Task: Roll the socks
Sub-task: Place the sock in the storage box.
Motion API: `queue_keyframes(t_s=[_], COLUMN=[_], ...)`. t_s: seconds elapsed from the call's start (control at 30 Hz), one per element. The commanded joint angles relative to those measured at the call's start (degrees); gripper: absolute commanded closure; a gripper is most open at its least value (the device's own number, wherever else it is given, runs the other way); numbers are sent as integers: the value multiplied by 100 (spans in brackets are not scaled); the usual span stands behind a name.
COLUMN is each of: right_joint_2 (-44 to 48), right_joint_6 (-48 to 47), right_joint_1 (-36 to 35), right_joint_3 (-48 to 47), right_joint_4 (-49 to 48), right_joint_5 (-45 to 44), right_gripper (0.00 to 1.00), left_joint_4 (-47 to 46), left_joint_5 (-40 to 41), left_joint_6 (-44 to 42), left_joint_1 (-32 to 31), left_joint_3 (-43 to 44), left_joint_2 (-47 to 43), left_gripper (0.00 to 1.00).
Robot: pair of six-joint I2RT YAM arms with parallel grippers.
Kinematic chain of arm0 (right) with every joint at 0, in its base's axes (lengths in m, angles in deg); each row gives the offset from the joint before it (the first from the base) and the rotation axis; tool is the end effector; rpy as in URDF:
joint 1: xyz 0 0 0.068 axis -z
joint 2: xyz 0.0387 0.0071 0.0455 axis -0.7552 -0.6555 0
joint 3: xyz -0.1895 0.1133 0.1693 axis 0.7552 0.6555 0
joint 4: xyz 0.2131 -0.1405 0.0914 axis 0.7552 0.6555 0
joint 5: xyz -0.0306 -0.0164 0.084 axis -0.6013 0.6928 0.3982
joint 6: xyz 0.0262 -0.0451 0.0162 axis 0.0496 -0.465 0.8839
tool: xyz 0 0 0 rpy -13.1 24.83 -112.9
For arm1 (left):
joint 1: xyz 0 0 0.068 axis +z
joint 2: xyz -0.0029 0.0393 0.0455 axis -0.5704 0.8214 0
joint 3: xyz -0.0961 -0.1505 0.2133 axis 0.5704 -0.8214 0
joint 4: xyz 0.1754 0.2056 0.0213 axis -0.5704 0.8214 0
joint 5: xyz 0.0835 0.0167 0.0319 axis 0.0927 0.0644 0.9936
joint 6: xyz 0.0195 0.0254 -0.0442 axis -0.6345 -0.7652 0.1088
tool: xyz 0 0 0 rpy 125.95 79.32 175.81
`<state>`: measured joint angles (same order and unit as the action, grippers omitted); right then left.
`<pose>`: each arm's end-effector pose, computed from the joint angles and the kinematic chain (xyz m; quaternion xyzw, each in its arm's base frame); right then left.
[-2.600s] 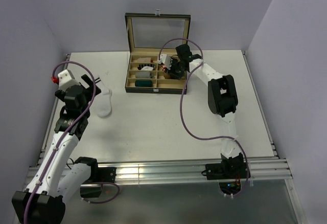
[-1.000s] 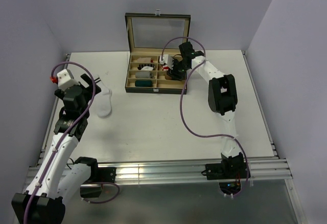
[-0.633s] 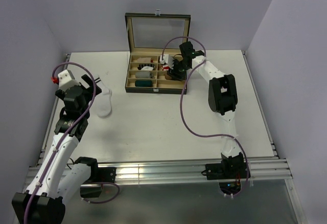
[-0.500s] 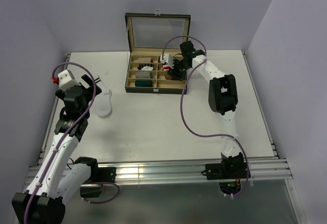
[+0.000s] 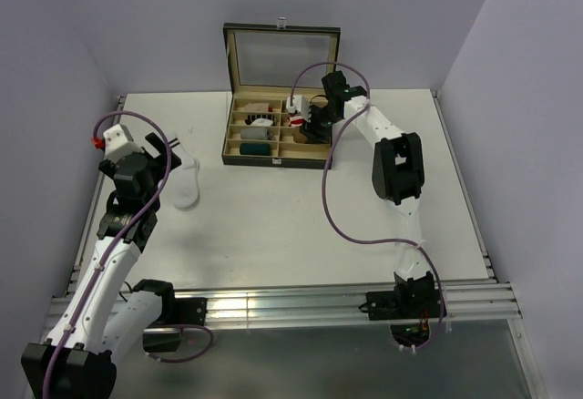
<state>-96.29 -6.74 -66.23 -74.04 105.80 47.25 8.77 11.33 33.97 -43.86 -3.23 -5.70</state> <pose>0.4944 0.1731 0.2026 -0.6604 0.6615 0.1480 0.3231 0.1993 -0.0151 0.3184 -0.2613 0.7283 -0.0160 0.6332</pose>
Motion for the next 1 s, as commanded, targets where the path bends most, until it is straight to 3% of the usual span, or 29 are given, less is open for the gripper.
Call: queue_keyframes(t_s=[0.0, 0.23, 0.47, 0.57, 0.67, 0.77, 0.9, 0.97], right_joint_2=[134, 695, 679, 766, 776, 644, 521, 503], right_joint_6=[-22, 143, 496, 795, 1138, 1261, 1349, 1436], right_joint_1=[-12, -12, 23, 49, 84, 181, 172, 172], right_joint_3=[-179, 154, 50, 250, 244, -2, -144, -48], right_joint_4=[841, 482, 270, -369, -679, -601, -452, -504], right_joint_5=[473, 736, 772, 641, 718, 1131, 1395, 1431], right_gripper=[39, 39, 40, 42, 58, 59, 78, 79], left_joint_4=[-228, -237, -255, -255, -255, -263, -272, -272], left_joint_5=[-86, -112, -130, -139, -130, -139, -165, -174], left_joint_6=[-66, -57, -66, -75, -57, -57, -57, -57], left_joint_1=[3, 20, 20, 20, 20, 20, 20, 29], left_joint_3=[-8, -17, -17, -17, -26, -26, -35, -35], left_joint_2=[-64, -82, -73, -82, -73, -64, -64, -73], left_gripper=[2, 2, 2, 2, 2, 2, 2, 2])
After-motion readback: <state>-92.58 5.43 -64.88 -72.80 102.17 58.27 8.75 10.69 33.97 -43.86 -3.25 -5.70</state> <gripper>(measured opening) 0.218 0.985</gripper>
